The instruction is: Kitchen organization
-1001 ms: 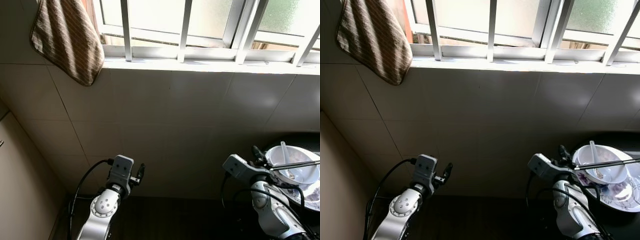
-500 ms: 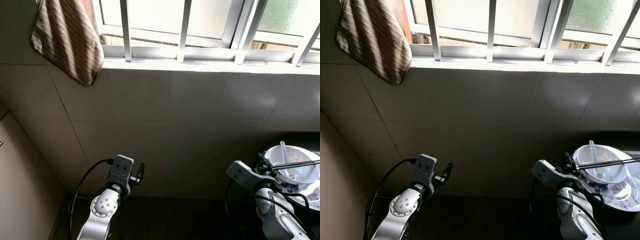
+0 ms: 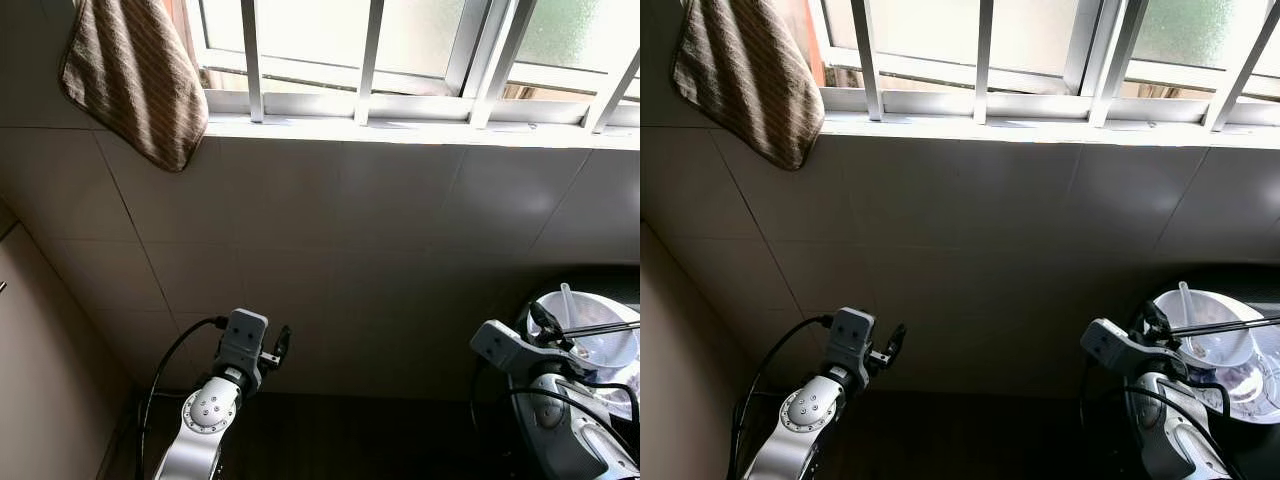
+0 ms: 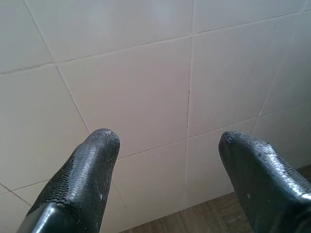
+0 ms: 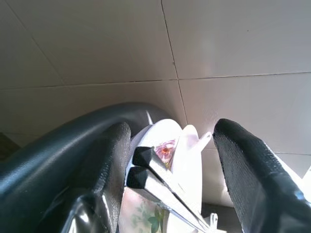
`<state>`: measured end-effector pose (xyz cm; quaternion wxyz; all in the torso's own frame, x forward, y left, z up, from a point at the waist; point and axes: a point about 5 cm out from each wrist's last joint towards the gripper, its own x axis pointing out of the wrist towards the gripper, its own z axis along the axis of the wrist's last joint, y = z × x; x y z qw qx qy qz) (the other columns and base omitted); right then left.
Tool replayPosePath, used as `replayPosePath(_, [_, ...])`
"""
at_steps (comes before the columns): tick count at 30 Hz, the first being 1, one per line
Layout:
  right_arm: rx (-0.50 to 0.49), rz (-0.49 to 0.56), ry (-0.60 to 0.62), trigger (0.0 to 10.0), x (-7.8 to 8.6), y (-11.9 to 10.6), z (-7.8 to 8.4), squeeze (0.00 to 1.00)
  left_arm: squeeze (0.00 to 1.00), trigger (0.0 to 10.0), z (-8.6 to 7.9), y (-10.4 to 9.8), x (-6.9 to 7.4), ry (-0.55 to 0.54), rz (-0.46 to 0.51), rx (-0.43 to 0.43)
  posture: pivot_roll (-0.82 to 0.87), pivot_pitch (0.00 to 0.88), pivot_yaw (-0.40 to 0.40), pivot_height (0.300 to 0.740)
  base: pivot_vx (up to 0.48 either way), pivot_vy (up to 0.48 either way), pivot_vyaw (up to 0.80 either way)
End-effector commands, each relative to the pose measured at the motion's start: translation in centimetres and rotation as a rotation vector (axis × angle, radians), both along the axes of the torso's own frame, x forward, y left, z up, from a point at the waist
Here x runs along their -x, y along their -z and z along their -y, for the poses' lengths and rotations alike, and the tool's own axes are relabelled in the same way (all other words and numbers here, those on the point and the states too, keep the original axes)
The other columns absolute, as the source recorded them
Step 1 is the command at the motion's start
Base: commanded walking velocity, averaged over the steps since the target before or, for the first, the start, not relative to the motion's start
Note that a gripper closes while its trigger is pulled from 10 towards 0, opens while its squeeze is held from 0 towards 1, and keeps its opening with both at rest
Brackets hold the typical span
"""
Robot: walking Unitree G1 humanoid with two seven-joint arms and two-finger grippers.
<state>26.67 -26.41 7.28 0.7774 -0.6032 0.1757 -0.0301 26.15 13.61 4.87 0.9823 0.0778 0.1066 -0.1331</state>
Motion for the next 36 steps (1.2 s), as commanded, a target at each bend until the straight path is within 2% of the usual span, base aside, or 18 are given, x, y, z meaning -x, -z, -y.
replayPosePath(1, [-0.001, -0.005, 0.006, 10.0, -0.1, -0.1, 0.7, 0.0, 0.0, 10.0, 0.0, -0.4, -0.2, -0.005, 0.01, 0.019, -0.05, 0.0, -0.052, 0.74, 0.0, 0.0, 0.0])
replayPosePath(9, [0.006, -0.029, 0.004, 10.0, -0.2, 0.3, 1.8, 0.0, 0.0, 10.0, 0.0, -0.4, -0.2, -0.006, 0.01, 0.019, -0.05, 0.0, -0.054, 0.74, 0.0, 0.0, 0.0])
replayPosePath(19, [-0.008, 0.008, -0.058, 10.0, -1.3, 0.3, 1.7, 0.0, 0.0, 10.0, -0.1, -0.5, -0.2, -0.006, 0.011, 0.014, -0.04, 0.0, -0.054, 0.74, 0.0, 0.0, 0.0])
replayPosePath(20, [-0.007, 0.01, -0.06, 6.7, -1.4, 0.3, 1.8, 0.0, 0.0, 10.0, -0.1, -0.5, -0.2, -0.007, 0.011, 0.013, -0.04, 0.0, -0.054, 0.74, 0.0, 0.0, 0.0])
replayPosePath(21, [-0.006, 0.011, -0.062, 6.7, -1.4, 0.3, 1.8, 0.0, 0.0, 10.0, -0.1, -0.5, -0.2, -0.007, 0.012, 0.013, -0.03, 0.0, -0.055, 0.74, 0.0, 0.0, 0.0])
replayPosePath(22, [-0.004, 0.012, -0.063, 2.9, -1.4, 0.3, 1.8, 0.0, 0.0, 10.0, -0.1, -0.5, -0.2, -0.007, 0.012, 0.013, -0.03, 0.0, -0.055, 0.74, 0.0, 0.0, 0.0])
replayPosePath(23, [-0.003, 0.012, -0.065, 0.0, -1.4, 0.3, 1.8, 0.0, 0.0, 10.0, -0.1, -0.5, -0.2, -0.008, 0.012, 0.013, -0.03, 0.0, -0.055, 0.74, 0.0, 0.0, 0.0])
replayPosePath(36, [0.027, 0.001, -0.062, 0.0, -1.1, 0.8, 2.1, 0.0, 0.0, 10.0, -0.2, -0.5, -0.1, -0.008, 0.01, 0.009, -0.04, 0.0, -0.054, 0.74, 0.0, 0.0, 0.0])
